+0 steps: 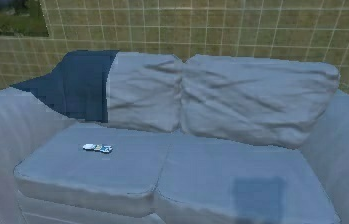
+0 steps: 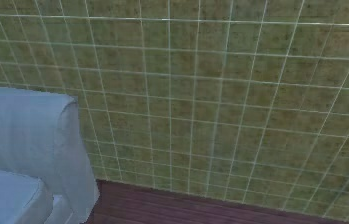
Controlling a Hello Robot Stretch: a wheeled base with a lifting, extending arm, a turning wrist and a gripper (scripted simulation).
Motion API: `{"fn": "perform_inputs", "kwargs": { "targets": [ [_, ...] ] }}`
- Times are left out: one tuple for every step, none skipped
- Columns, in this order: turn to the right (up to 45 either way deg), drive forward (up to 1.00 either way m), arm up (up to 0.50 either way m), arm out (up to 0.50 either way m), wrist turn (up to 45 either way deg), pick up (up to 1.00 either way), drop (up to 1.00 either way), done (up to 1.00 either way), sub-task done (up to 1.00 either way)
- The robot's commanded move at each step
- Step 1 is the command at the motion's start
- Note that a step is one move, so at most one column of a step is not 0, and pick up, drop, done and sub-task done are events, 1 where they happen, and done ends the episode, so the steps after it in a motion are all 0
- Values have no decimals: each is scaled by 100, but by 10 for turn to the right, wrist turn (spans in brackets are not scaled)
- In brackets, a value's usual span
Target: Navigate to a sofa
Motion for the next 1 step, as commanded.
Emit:
{"fn": "perform_inputs", "kwargs": {
  "targets": [
    [0,0,0,0,0,0,0,100,0]
  ]
}}
